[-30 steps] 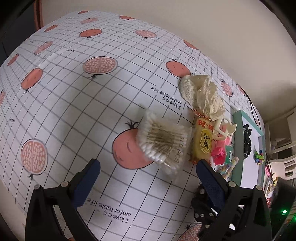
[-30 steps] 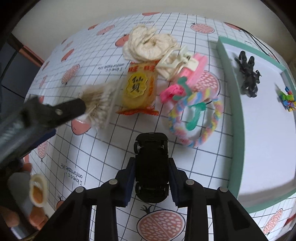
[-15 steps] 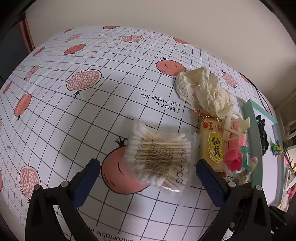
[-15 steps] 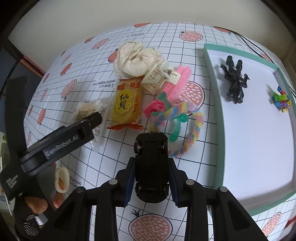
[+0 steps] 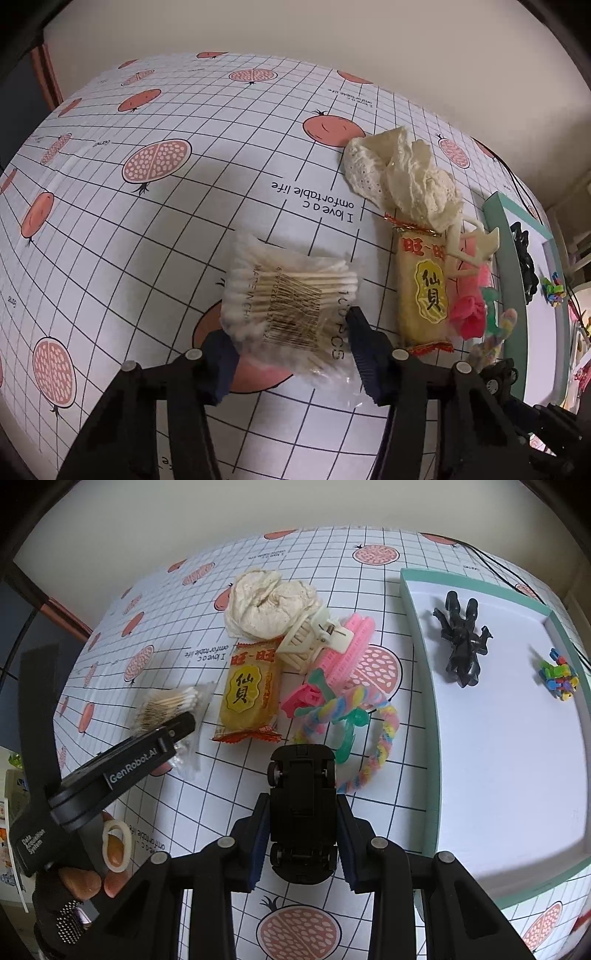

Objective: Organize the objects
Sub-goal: 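Carry the car and swab bag into the tray and open both tools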

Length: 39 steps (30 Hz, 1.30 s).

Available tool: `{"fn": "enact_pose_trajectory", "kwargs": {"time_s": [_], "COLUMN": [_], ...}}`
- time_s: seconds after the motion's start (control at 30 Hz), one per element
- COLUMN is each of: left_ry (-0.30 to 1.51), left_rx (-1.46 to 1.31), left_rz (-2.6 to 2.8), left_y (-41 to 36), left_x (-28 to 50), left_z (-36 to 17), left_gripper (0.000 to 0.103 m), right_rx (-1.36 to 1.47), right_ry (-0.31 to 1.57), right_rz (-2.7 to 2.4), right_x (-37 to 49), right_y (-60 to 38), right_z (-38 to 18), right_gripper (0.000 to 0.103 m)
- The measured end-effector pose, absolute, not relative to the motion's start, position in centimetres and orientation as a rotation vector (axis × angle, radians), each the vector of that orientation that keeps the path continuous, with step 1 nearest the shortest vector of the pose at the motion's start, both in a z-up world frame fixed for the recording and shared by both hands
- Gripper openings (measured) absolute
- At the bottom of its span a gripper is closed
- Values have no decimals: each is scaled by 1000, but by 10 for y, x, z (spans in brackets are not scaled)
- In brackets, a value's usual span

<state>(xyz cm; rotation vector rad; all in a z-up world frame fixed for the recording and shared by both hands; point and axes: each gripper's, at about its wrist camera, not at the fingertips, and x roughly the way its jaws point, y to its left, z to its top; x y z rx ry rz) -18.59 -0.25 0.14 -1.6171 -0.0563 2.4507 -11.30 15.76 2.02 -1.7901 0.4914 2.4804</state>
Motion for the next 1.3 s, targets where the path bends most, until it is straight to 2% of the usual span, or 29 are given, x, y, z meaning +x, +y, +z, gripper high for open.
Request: {"fn": "enact_pose_trajectory", "kwargs": {"time_s": [0.07, 0.27, 0.73, 0.97, 1.3], "left_ry": [-66, -156, -299, -278, -180], "left_rx": [-1619, -1617, -1476, -1407, -1318], "left_rz": [2464, 2489, 2501, 2463, 2323], "left_y": [-4, -19, -19, 16, 88], "left_x": [-187, -186, -173, -160, -133], "left_z": [3, 10, 42, 55, 67], "left_gripper": [48, 42, 41, 41, 41], "right_rx": [-1781, -1731, -1557, -1475, -1418], "right_ry": [497, 515, 590, 659, 649], "right_rz": [2488, 2529, 2555, 2474, 2284], "right_x": [-112, -110, -95, -79, -45], "right_y": [159, 163, 204, 256, 337], "right_z": [22, 31, 53, 52, 36], "right_gripper": [35, 35, 35, 35, 35]}}
